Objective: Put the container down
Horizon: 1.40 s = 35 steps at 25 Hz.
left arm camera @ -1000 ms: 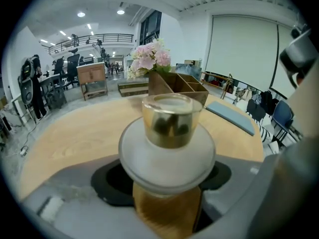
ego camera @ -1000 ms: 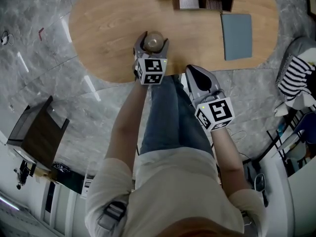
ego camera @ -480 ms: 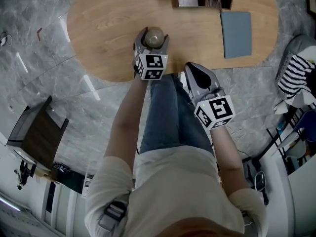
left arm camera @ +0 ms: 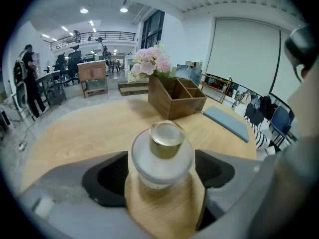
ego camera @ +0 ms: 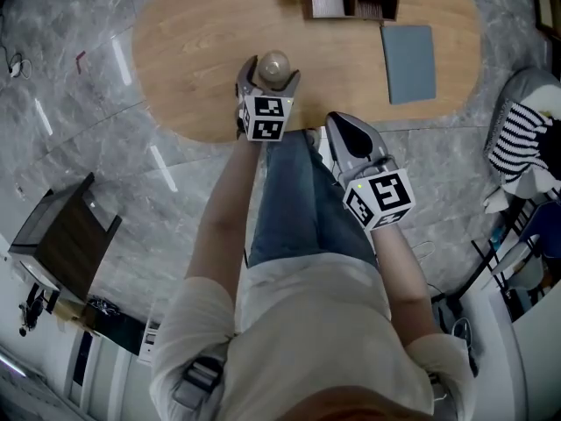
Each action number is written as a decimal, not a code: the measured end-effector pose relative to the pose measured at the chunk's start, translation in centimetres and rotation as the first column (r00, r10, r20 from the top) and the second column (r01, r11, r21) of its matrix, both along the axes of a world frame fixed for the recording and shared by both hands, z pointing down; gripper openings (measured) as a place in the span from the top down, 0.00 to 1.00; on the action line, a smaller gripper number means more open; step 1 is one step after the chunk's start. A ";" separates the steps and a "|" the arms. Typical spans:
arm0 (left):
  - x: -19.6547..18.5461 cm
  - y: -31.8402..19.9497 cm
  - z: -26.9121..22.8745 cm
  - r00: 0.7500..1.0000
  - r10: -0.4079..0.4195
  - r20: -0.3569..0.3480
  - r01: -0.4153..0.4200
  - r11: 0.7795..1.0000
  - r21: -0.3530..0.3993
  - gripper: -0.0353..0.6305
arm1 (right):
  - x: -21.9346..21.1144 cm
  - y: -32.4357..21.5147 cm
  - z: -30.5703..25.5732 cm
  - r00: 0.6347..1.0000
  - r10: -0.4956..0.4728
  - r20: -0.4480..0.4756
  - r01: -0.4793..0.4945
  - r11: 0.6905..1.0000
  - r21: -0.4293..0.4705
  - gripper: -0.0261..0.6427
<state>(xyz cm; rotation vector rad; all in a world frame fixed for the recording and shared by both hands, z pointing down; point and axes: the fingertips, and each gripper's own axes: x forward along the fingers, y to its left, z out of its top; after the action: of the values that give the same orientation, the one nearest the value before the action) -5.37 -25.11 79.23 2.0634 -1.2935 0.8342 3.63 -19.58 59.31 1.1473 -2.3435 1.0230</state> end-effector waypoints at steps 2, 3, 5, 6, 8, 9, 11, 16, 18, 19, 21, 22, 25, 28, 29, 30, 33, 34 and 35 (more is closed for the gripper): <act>-0.1 0.6 -1.6 1.000 -0.021 -0.011 0.021 1.000 0.011 0.32 | 0.3 0.5 -1.0 1.000 0.003 0.008 -0.003 1.000 0.008 0.96; -0.2 1.0 -2.3 0.999 -0.036 -0.018 0.037 0.999 0.016 0.32 | 0.5 0.8 -1.5 1.000 0.004 0.011 -0.004 1.000 0.012 0.96; -0.4 1.7 -4.0 0.998 -0.062 -0.027 0.063 0.998 0.029 0.32 | 0.7 1.4 -2.4 1.000 0.003 0.015 -0.003 1.000 0.022 0.96; -0.4 2.0 -4.9 0.997 -0.075 -0.034 0.076 0.997 0.033 0.32 | 0.8 1.7 -2.9 1.000 0.001 0.016 -0.001 1.000 0.027 0.96; -0.3 2.9 -6.8 0.992 -0.102 -0.067 0.105 0.994 0.030 0.32 | 0.8 2.2 -3.9 1.000 -0.008 0.019 0.008 0.999 0.040 0.96; -0.2 3.3 -8.0 0.989 -0.118 -0.089 0.121 0.992 0.030 0.32 | 0.8 2.5 -4.5 1.000 -0.015 0.021 0.014 0.999 0.048 0.96; 0.1 4.0 -10.8 0.981 -0.146 -0.128 0.153 0.987 0.051 0.32 | 0.7 3.2 -5.6 0.999 -0.030 0.026 0.028 0.997 0.068 0.96; 0.9 6.5 -18.0 0.971 -0.184 -0.153 0.207 0.967 0.151 0.50 | 0.7 5.2 -8.7 0.998 -0.052 0.040 0.047 0.993 0.111 0.96; 0.9 7.6 -20.5 0.967 -0.200 -0.160 0.228 0.956 0.184 0.58 | 0.7 6.1 -10.0 0.997 -0.064 0.045 0.057 0.990 0.131 0.96; 0.9 8.2 -21.7 0.965 -0.205 -0.166 0.237 0.951 0.198 0.61 | 0.7 6.5 -10.7 0.996 -0.072 0.047 0.064 0.988 0.142 0.96; 0.9 9.3 -24.1 0.961 -0.213 -0.176 0.249 0.943 0.222 0.68 | 0.7 7.4 -12.0 0.995 -0.087 0.049 0.077 0.983 0.166 0.96; 0.9 9.9 -25.1 0.960 -0.218 -0.177 0.256 0.939 0.231 0.72 | 0.7 7.9 -12.6 0.994 -0.093 0.051 0.082 0.981 0.175 0.96; 0.4 11.8 -27.9 0.957 -0.240 -0.162 0.275 0.928 0.253 0.89 | 0.9 9.3 -14.3 0.993 -0.097 0.068 0.083 0.979 0.185 0.96; 0.5 13.4 -30.6 0.955 -0.239 -0.175 0.280 0.923 0.266 0.94 | 1.1 10.4 -16.2 0.992 -0.098 0.078 0.080 0.974 0.210 0.96; 0.7 13.7 -31.4 0.955 -0.234 -0.183 0.278 0.922 0.269 0.94 | 1.2 10.6 -16.8 0.992 -0.100 0.077 0.081 0.971 0.223 0.96; 0.9 14.1 -32.1 0.955 -0.228 -0.192 0.274 0.923 0.270 0.94 | 1.3 10.7 -17.4 0.992 -0.101 0.076 0.081 0.969 0.236 0.96; 2.0 15.4 -33.7 0.955 -0.189 -0.229 0.244 0.938 0.245 0.94 | 1.5 11.2 -18.9 0.992 -0.104 0.077 0.081 0.962 0.260 0.96; 2.5 15.9 -34.3 0.956 -0.169 -0.242 0.226 0.945 0.235 0.95 | 1.5 11.4 -19.5 0.991 -0.107 0.077 0.083 0.960 0.266 0.96; 2.9 16.4 -34.8 0.956 -0.149 -0.252 0.208 0.951 0.229 0.95 | 1.6 11.6 -20.1 0.991 -0.111 0.078 0.086 0.958 0.274 0.96</act>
<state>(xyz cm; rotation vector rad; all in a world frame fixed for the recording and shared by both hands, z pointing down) -2.46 -8.75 44.38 2.1197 -1.4899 0.3475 5.21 -8.03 39.23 1.0821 -2.6484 0.7526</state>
